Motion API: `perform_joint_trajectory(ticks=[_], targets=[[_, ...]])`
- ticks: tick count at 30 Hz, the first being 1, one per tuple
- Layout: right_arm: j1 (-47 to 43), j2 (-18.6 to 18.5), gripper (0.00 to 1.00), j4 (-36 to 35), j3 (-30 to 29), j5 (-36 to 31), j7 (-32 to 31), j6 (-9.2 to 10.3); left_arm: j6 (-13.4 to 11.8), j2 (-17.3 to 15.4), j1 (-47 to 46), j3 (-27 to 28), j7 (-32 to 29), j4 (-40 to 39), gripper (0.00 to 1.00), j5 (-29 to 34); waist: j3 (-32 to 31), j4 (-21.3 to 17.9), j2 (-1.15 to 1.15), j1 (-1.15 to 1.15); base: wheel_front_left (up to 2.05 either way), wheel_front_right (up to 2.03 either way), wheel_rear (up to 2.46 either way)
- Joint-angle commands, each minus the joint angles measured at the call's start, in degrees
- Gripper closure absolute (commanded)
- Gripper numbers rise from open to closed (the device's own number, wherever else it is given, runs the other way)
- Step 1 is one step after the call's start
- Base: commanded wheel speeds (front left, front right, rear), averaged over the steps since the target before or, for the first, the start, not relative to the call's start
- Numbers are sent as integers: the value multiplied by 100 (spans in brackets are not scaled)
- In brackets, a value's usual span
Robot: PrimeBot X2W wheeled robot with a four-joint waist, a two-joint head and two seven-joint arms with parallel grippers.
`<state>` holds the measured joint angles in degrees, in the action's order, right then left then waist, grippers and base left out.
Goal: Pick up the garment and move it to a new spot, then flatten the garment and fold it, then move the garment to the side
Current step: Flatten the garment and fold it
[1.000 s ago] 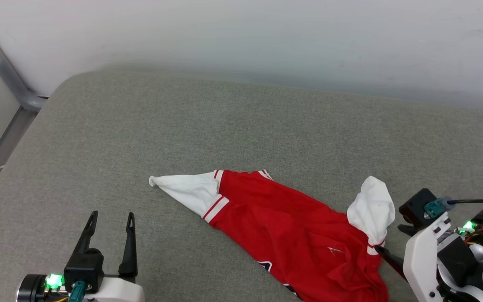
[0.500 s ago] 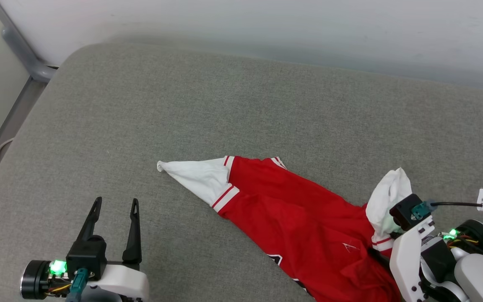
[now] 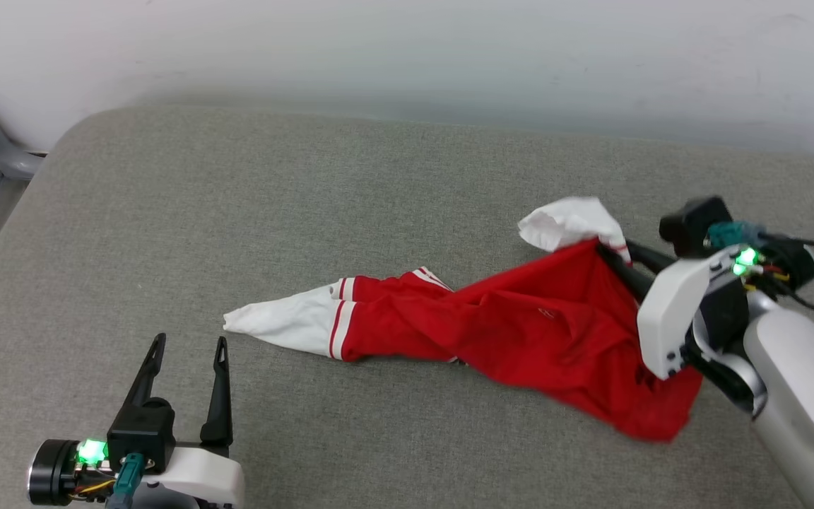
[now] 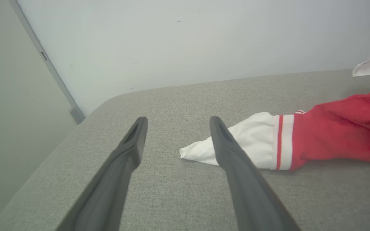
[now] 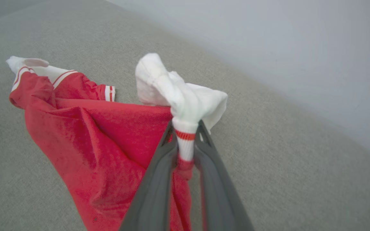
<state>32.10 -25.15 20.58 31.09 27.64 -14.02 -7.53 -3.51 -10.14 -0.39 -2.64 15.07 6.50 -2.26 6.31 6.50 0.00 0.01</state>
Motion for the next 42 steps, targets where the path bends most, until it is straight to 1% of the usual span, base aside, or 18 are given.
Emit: perform_joint_trajectory(ticks=[1, 4, 8, 13, 22, 29, 33, 34, 35, 36, 39, 42], targets=[[286, 111, 100, 123, -51, -49, 186, 8, 24, -2, -64, -3, 14, 1, 0, 19, -3, -8, 0, -1, 0, 0, 0], [483, 222, 100, 397, -118, 8, 400, 8, 36, 8, -52, -11, 14, 0, 0, 22, -11, 3, 0, -1, 0, 0, 0], [454, 235, 100, 692, -222, 111, 517, 8, 8, 16, 45, 23, 14, 7, 0, 0, -40, -2, 0, -1, 0, 0, 0], [-15, 56, 100, 1220, -519, 376, 695, 8, -40, 51, 177, 62, 14, 16, 0, -32, -141, -85, 0, -1, 0, 0, 0], [-1306, -168, 100, 1983, -1606, 969, 1334, 8, -32, 74, 341, 86, 14, 20, 0, -23, -306, -274, 0, -1, 0, 0, 0], [-2112, -113, 100, 2360, -2596, 1493, 1698, 8, -16, 59, 380, 93, 14, 11, 0, -5, -371, -345, 0, -1, 0, 0, 0], [-2368, -7, 100, 2425, -2762, 1514, 1774, 8, 0, 62, 424, 82, 14, 26, 0, -6, -393, -390, 0, -1, 0, 0, 0], [-2400, 25, 70, 2390, -2805, 1525, 1831, 8, 2, 63, 433, 83, 14, 31, 0, -6, -400, -403, 0, -1, 0, 0, 0], [-2429, 42, 37, 2348, -2847, 1482, 1936, 8, 5, 63, 440, 82, 14, 38, 0, -5, -412, -414, 0, -1, 0, 0, 0], [-2455, 47, 0, 2301, -2905, 1407, 2077, 8, 7, 65, 446, 81, 14, 45, 0, -5, -430, -429, 0, -1, 0, 0, 0], [-2521, 99, 0, 2098, -3096, 1153, 2516, 8, 16, 55, 464, 87, 14, 57, 0, -4, -496, -478, 0, -1, 0, 0, 0], [-2588, 140, 0, 1761, -3452, 732, 2799, 7, 37, 40, 462, 71, 14, 64, 0, 2, -573, -520, 0, -1, 0, 0, 0]])
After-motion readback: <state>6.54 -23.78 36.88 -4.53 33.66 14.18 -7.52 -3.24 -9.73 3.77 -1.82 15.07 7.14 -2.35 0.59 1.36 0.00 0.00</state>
